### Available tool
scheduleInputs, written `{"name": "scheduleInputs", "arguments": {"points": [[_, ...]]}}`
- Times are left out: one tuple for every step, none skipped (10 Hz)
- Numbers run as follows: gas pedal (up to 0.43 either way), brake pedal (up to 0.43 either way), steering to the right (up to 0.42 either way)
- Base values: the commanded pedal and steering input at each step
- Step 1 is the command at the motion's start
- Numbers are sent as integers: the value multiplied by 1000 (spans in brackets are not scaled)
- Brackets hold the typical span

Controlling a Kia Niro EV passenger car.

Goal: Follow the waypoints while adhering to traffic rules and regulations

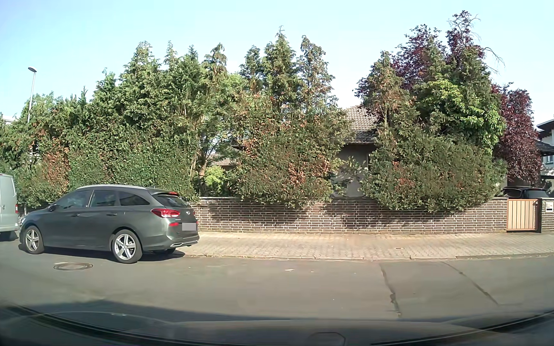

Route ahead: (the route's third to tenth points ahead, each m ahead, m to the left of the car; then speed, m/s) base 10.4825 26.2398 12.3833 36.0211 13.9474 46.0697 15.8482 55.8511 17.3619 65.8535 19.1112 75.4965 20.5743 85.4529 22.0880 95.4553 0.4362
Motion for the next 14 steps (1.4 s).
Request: {"name": "scheduleInputs", "arguments": {"points": [[0, 152, -376], [0, 152, -377], [0, 152, -378], [0, 152, -381], [0, 152, -385], [0, 159, -390], [0, 159, -400], [0, 152, -412], [0, 159, -426], [0, 159, -441], [0, 159, -459], [0, 159, -483], [0, 159, -504], [0, 152, -529]]}}
